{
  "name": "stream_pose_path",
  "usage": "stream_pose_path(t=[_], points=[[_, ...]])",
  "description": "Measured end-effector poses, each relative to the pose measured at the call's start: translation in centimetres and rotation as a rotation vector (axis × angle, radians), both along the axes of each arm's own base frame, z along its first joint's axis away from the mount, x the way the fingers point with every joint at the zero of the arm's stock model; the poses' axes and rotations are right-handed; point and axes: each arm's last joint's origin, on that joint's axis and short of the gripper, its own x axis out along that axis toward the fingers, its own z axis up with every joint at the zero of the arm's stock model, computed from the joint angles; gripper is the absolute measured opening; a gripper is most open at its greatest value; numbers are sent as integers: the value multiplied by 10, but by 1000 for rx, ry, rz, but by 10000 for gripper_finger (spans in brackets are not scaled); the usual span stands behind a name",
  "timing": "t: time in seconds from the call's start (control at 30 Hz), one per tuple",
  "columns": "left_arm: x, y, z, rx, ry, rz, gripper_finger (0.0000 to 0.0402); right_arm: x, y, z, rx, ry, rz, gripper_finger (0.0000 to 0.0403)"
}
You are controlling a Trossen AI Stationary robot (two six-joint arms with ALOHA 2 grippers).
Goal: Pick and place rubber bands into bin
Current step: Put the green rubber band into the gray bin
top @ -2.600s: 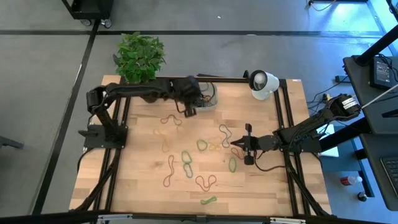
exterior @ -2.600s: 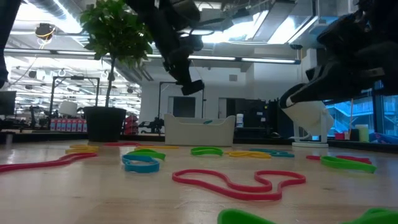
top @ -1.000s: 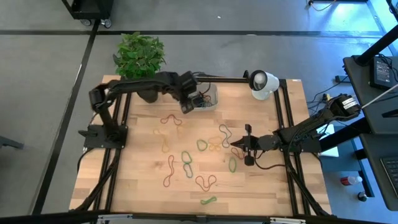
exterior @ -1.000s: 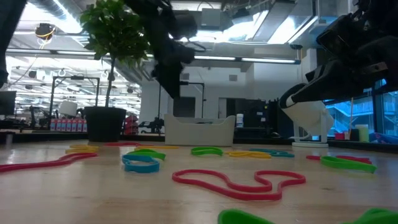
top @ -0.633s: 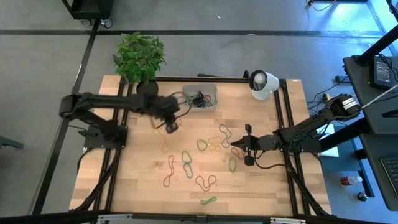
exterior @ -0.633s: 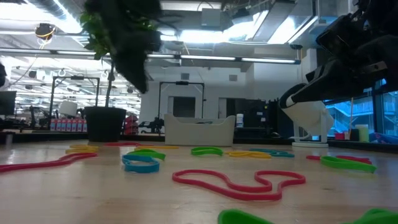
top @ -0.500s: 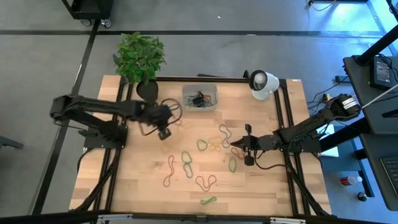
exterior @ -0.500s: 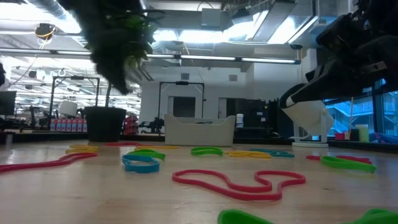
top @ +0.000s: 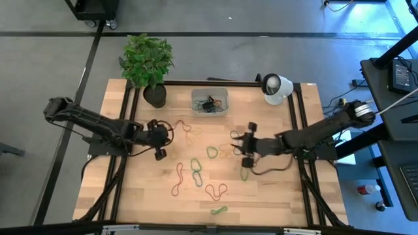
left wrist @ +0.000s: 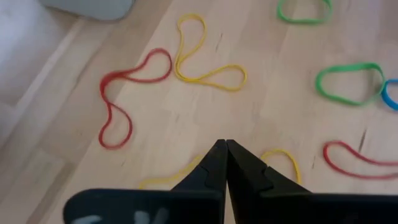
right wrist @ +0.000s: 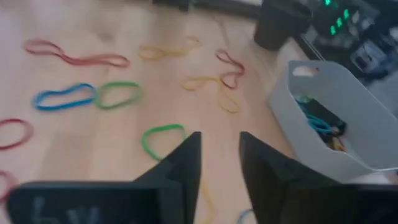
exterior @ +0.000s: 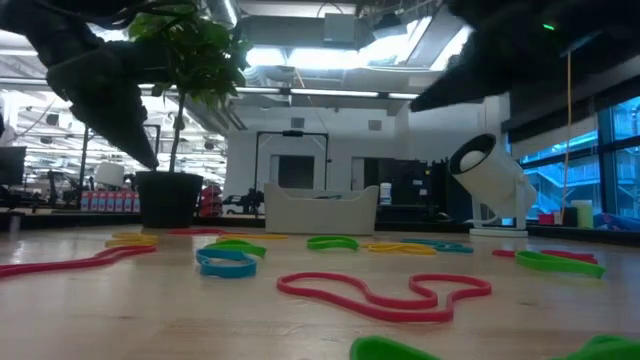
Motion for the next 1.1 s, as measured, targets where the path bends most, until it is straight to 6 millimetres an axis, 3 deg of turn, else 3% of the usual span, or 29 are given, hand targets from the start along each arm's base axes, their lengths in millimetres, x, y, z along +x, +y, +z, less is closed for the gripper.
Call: stream_pose_path(t=[0.1, 0.23, 0.5, 0.73, 0.97, 1.1], points=[[0, -1, -2, 17, -18, 2, 1, 29, -4, 13, 35, 101, 7, 158], [0, -3, -7, -11, -28, -22, 2, 72, -11, 14, 123, 247, 71, 182], [-2, -4, -16, -55, -38, -42, 2, 144, -32, -8, 199, 531, 52, 153], [-2, -11, -15, -65, -52, -85, 1, 170, -48, -39, 257, 689, 37, 138], [-3, -17, -14, -35, -69, -87, 1, 173, -51, -68, 312, 771, 47, 137], [-4, -19, -14, -27, -75, -88, 3, 174, -51, -75, 294, 788, 69, 114]])
